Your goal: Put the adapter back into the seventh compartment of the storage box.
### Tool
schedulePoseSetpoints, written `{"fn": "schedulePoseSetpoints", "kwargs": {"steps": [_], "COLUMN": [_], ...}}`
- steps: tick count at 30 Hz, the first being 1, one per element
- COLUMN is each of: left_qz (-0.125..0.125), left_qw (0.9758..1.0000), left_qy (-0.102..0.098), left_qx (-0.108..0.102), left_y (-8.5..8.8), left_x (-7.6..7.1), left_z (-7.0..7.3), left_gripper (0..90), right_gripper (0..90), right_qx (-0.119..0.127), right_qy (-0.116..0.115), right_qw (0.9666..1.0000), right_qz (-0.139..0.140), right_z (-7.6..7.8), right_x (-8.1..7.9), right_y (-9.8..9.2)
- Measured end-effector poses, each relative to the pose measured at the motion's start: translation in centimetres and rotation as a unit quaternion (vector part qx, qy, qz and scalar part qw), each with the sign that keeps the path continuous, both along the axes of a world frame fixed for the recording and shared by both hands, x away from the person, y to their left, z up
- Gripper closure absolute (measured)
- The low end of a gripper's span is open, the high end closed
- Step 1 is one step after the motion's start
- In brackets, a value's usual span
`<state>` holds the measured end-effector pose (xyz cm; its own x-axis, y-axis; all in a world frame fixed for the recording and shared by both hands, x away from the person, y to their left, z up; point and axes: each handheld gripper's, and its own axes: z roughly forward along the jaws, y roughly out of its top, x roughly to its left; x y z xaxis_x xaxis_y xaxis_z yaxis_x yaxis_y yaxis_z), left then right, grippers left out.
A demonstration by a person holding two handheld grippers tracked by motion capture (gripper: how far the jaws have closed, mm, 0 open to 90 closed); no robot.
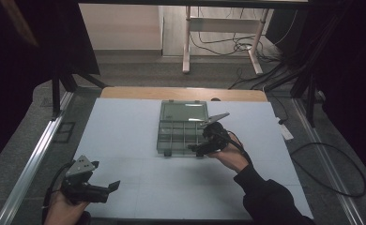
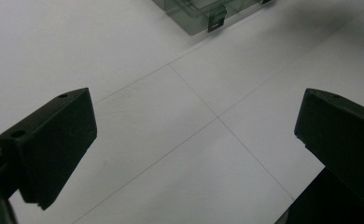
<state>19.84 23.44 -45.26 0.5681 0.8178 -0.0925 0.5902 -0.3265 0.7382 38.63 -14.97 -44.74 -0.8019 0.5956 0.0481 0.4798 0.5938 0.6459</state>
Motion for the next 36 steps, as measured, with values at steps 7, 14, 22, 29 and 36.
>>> {"fn": "schedulePoseSetpoints", "kwargs": {"steps": [7,14,22,29,36], "left_qz": [0.001,0.000,0.000,0.000,0.001], "left_qw": [1.0000,1.0000,1.0000,1.0000,1.0000], "left_qy": [0.001,0.001,0.000,0.000,0.000], "left_qx": [-0.003,-0.002,-0.002,-0.004,-0.005], "left_y": [0.0,0.0,0.0,0.0,0.1], "left_x": [0.0,0.0,0.0,0.0,0.0], "left_z": [0.0,0.0,0.0,0.0,0.0], "left_gripper": [0.0,0.0,0.0,0.0,0.0], "right_gripper": [17.5,9.0,2.8,0.8,0.6], "right_qx": [0.006,0.013,0.024,0.023,0.025], "right_qy": [0.004,0.012,0.011,0.005,0.004], "right_qw": [1.0000,0.9998,0.9996,0.9997,0.9997], "right_qz": [0.005,0.011,0.007,0.004,-0.002], "right_z": [0.4,0.7,1.0,1.3,1.5], "right_x": [-0.8,-1.8,-2.7,-3.5,-4.1], "right_y": [-0.6,-1.3,-2.3,-3.3,-4.4]}}
